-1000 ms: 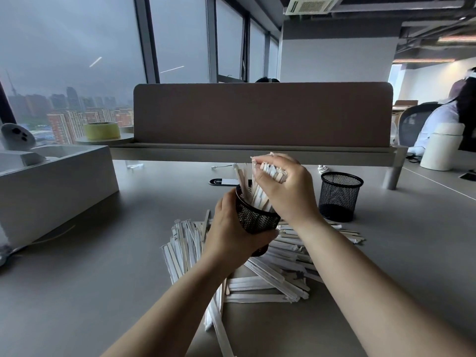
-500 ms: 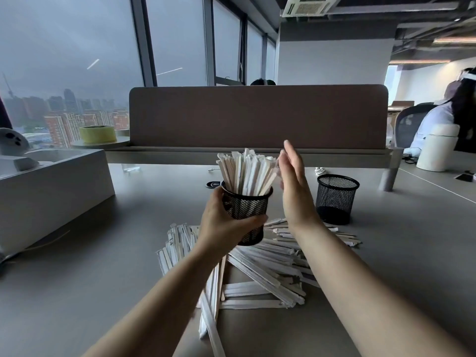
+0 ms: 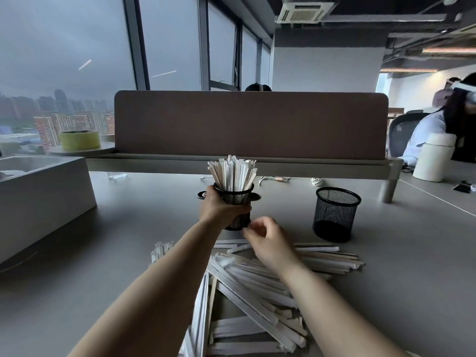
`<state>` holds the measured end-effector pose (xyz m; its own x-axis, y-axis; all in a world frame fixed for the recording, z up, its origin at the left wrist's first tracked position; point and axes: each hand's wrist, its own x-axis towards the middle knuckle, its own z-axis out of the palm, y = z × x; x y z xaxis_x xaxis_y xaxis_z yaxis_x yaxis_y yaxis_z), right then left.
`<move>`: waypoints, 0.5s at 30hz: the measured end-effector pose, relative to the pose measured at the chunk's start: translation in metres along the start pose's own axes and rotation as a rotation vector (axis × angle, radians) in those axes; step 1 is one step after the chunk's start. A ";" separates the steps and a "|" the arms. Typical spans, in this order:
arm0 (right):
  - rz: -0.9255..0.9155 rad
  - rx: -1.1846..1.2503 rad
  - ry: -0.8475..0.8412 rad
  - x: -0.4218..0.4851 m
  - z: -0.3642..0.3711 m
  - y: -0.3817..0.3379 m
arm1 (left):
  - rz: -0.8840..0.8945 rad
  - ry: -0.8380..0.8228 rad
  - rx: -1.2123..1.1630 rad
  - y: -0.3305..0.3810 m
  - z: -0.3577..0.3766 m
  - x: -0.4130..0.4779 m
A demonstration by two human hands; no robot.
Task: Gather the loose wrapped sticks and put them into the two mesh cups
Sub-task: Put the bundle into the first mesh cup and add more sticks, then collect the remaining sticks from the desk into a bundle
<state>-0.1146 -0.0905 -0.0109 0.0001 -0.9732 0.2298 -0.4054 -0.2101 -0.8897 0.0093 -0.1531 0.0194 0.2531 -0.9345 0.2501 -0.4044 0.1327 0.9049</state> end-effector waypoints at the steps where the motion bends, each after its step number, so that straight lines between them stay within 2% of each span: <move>1: -0.024 -0.037 0.001 0.001 0.001 0.002 | -0.012 0.003 0.008 -0.003 0.003 0.005; 5: -0.074 -0.175 0.004 0.003 0.001 0.006 | -0.079 0.017 0.005 -0.014 0.010 0.014; 10: -0.120 -0.229 0.004 0.003 0.001 0.011 | -0.098 -0.027 0.030 -0.011 0.007 0.013; 15: -0.130 -0.220 -0.008 -0.003 -0.008 0.008 | -0.109 -0.065 0.276 -0.007 -0.004 -0.007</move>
<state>-0.1247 -0.0885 -0.0153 0.0717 -0.9402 0.3329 -0.5911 -0.3089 -0.7451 0.0138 -0.1463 0.0122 0.2549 -0.9588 0.1259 -0.6036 -0.0560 0.7953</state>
